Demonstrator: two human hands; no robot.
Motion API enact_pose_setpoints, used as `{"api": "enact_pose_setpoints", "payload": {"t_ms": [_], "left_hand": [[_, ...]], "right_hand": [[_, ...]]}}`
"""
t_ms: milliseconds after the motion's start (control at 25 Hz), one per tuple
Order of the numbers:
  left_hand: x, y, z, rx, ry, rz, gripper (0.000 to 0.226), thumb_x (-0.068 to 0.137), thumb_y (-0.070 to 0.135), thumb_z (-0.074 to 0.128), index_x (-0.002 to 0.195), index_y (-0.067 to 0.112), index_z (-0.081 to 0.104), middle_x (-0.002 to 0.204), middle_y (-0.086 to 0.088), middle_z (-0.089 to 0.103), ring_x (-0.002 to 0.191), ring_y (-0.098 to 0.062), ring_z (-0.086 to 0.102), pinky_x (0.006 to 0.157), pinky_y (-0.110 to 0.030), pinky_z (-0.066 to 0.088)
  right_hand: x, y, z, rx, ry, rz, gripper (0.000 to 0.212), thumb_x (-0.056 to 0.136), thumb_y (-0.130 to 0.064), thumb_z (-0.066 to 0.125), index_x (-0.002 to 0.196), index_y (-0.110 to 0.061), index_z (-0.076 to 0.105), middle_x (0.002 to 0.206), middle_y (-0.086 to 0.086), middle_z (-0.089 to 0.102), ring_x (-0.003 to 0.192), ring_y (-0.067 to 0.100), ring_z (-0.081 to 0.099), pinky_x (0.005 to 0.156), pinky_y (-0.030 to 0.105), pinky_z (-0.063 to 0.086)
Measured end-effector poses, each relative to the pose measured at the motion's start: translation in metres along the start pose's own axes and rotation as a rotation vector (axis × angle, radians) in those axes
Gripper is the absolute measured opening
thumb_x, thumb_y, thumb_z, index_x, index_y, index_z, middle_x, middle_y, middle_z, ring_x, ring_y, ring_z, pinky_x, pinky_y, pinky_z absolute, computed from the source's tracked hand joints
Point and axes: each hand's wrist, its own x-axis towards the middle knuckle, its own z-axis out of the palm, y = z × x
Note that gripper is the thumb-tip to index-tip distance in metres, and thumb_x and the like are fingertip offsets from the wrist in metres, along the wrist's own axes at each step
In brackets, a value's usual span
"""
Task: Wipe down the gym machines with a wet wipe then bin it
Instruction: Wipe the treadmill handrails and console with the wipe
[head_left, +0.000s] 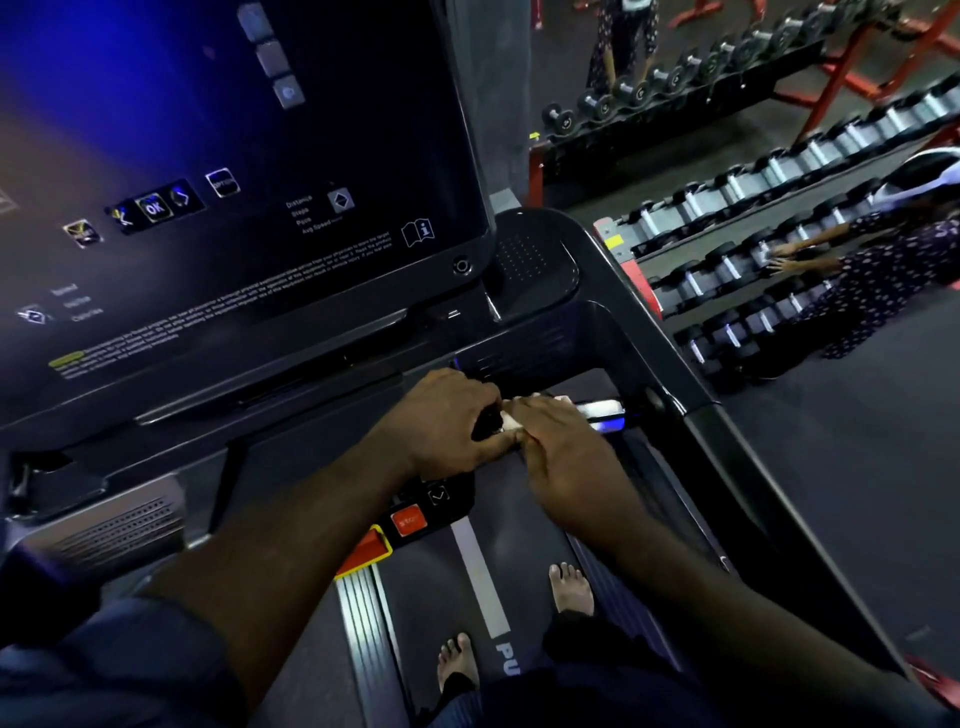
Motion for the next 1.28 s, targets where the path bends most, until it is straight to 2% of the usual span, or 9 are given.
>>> {"api": "enact_pose_setpoints", "payload": {"t_ms": [200,320,440,560,760,960,1040,1120,1280], "left_hand": [[-0.002,0.004,0.000,0.053,0.012,-0.019,0.071,0.076,0.090,0.048,0.112,0.031,0.062,0.100,0.011,0.061,0.098,-0.014,0.054,0.100,-0.036,0.045],[-0.004,0.002,0.004,0.066,0.093,-0.033,0.072,0.074,0.084,0.058,0.116,0.026,0.063,0.108,0.007,0.062,0.105,-0.017,0.055,0.103,-0.040,0.046],[-0.007,0.006,0.002,0.095,0.123,-0.093,0.087,0.071,0.090,0.060,0.128,0.025,0.060,0.124,0.006,0.060,0.120,-0.018,0.052,0.112,-0.039,0.039],[-0.011,0.010,-0.001,0.041,0.158,-0.166,0.092,0.072,0.097,0.049,0.129,0.024,0.058,0.126,0.006,0.057,0.122,-0.015,0.047,0.111,-0.039,0.040],[-0.016,0.015,-0.004,0.021,0.235,-0.266,0.079,0.090,0.088,0.032,0.119,0.020,0.059,0.118,0.003,0.056,0.111,-0.016,0.046,0.098,-0.039,0.047],[-0.039,0.008,-0.003,-0.183,0.357,-0.465,0.047,0.103,0.053,0.036,0.117,0.016,0.059,0.118,-0.002,0.055,0.112,-0.020,0.046,0.097,-0.043,0.046],[-0.056,-0.001,0.000,-0.171,0.350,-0.554,0.040,0.105,0.045,0.035,0.117,0.014,0.059,0.119,-0.005,0.056,0.110,-0.024,0.048,0.097,-0.047,0.046],[-0.074,-0.010,0.005,-0.080,0.332,-0.598,0.045,0.103,0.049,0.032,0.118,0.015,0.059,0.117,-0.007,0.058,0.106,-0.028,0.051,0.094,-0.049,0.047],[-0.092,-0.020,0.008,-0.017,0.310,-0.594,0.053,0.102,0.058,0.028,0.119,0.018,0.058,0.115,-0.006,0.057,0.104,-0.027,0.052,0.090,-0.045,0.047]], "right_hand": [[-0.016,0.057,-0.055,-0.094,-0.018,0.154,0.051,0.097,-0.003,0.053,0.146,-0.016,0.057,0.144,0.003,0.060,0.138,0.021,0.052,0.118,0.040,0.042],[0.003,0.057,-0.050,-0.166,-0.135,0.167,0.055,0.090,-0.004,0.055,0.143,-0.016,0.058,0.140,0.004,0.062,0.133,0.026,0.053,0.115,0.037,0.040],[0.022,0.060,-0.056,-0.034,-0.197,0.197,0.047,0.098,-0.005,0.053,0.143,-0.016,0.061,0.137,0.005,0.065,0.128,0.022,0.056,0.111,0.027,0.038],[-0.003,0.057,-0.071,0.114,-0.066,0.170,0.048,0.099,0.004,0.055,0.141,-0.015,0.064,0.140,-0.001,0.066,0.133,0.010,0.057,0.111,0.005,0.029],[0.034,0.054,-0.063,-0.064,-0.221,0.267,0.039,0.103,-0.018,0.049,0.135,-0.029,0.068,0.124,0.005,0.073,0.107,0.026,0.069,0.092,0.033,0.053],[0.010,0.011,-0.041,-0.022,-0.141,-0.048,0.040,0.103,-0.014,0.055,0.142,-0.021,0.063,0.140,0.000,0.066,0.131,0.020,0.058,0.114,0.037,0.041],[0.031,0.007,-0.033,-0.066,-0.173,0.006,0.036,0.104,-0.018,0.051,0.137,-0.023,0.065,0.135,0.000,0.069,0.126,0.022,0.061,0.107,0.037,0.048],[0.038,-0.012,-0.025,-0.124,-0.226,-0.032,0.033,0.101,-0.017,0.052,0.131,-0.022,0.066,0.131,0.000,0.070,0.121,0.025,0.063,0.102,0.040,0.052],[0.027,-0.022,-0.013,-0.076,-0.261,-0.253,0.051,0.098,-0.008,0.058,0.147,-0.022,0.058,0.146,-0.002,0.062,0.136,0.018,0.056,0.119,0.035,0.039]]}}
